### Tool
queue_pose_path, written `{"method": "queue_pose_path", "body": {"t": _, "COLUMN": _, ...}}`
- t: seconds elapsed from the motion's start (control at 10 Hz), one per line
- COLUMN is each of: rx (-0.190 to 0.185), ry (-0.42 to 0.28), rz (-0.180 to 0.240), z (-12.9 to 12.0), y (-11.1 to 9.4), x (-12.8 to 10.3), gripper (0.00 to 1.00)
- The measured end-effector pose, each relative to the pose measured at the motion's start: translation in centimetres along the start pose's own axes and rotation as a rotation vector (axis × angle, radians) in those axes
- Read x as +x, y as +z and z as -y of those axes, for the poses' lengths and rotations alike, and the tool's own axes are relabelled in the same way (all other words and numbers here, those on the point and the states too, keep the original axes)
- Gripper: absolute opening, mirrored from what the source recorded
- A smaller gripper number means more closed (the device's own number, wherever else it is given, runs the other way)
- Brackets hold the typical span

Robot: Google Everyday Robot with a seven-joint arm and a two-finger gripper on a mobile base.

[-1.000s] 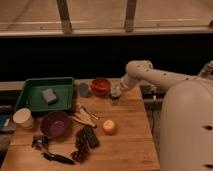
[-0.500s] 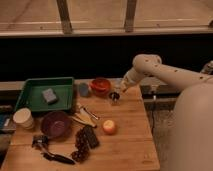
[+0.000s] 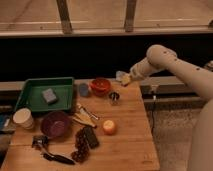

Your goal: Wipe purple bowl with towel

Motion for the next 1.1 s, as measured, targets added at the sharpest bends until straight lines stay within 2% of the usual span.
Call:
{"method": "queue_pose_path", "body": {"t": 0.1, "rx": -0.047, "ry": -0.014, "rz": 0.001, "z": -1.1, "y": 0.5, "x": -0.5, "gripper": 0.0}}
{"method": "queue_pose_path", "body": {"t": 0.2, "rx": -0.109, "ry": -0.035, "rz": -0.001, "z": -2.9, "y": 1.3, "x": -1.3, "gripper": 0.0}}
{"method": "queue_pose_path", "body": {"t": 0.4, "rx": -0.188, "ry": -0.053, "rz": -0.023, "z": -6.0, "y": 2.7, "x": -2.0, "gripper": 0.0}}
{"method": "queue_pose_path", "body": {"t": 0.5, "rx": -0.198, "ry": -0.059, "rz": -0.025, "z": -6.7, "y": 3.0, "x": -2.2, "gripper": 0.0}}
{"method": "queue_pose_path", "body": {"t": 1.1, "rx": -0.194, "ry": -0.056, "rz": -0.033, "z": -6.3, "y": 2.9, "x": -1.9, "gripper": 0.0}}
